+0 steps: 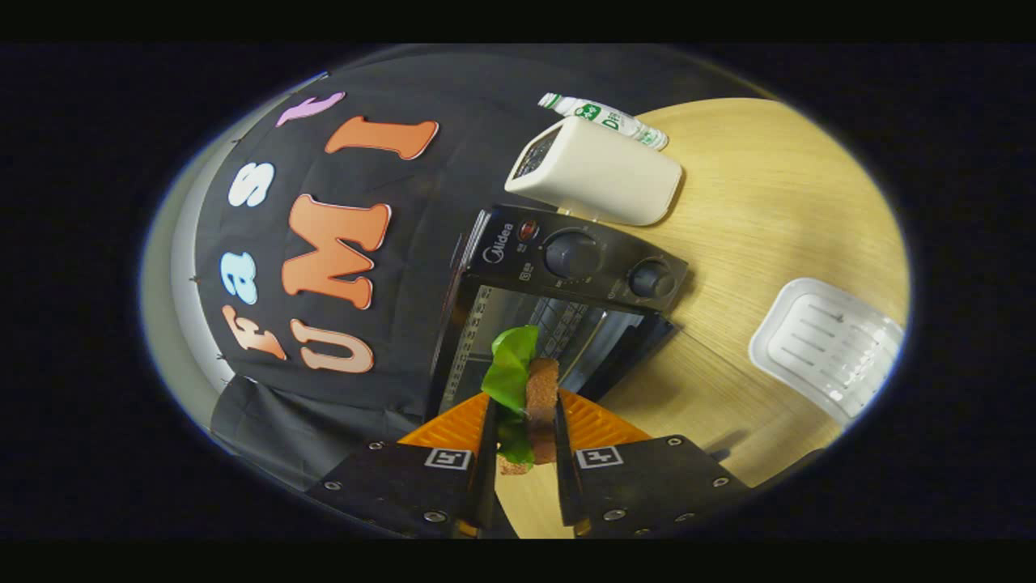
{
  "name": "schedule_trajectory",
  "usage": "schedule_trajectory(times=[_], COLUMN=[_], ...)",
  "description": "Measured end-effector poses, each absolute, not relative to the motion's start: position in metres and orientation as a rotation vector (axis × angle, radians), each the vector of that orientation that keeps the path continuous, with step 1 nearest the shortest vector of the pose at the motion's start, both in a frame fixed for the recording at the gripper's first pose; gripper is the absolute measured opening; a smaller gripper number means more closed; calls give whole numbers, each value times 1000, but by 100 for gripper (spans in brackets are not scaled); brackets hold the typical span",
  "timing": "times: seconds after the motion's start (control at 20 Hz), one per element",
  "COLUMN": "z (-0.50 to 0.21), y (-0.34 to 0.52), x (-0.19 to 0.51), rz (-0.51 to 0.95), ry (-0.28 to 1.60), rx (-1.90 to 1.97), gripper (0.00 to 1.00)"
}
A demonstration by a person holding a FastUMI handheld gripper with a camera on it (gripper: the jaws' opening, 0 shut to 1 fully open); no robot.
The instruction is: Open the toaster oven, put the food inside, and close the toaster oven door.
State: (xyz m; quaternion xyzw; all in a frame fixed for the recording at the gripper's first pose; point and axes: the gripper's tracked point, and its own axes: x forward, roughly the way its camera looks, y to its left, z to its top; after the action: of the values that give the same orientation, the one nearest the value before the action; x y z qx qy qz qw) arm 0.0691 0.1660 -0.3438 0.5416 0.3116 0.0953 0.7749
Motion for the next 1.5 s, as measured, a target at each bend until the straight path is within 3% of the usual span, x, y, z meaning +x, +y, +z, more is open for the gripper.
schedule_trajectory(times=[0.55, 0.9, 1.1, 1.3, 1.5], z=[-373, -388, -396, -401, -402], y=[201, 216, 220, 223, 214], x=[125, 120, 113, 110, 87], rz=[9, -95, -126, -134, -141], ry=[602, 688, 732, 765, 799], rx=[1325, 1280, 1233, 1237, 1175], gripper=[33, 45, 62, 96, 99])
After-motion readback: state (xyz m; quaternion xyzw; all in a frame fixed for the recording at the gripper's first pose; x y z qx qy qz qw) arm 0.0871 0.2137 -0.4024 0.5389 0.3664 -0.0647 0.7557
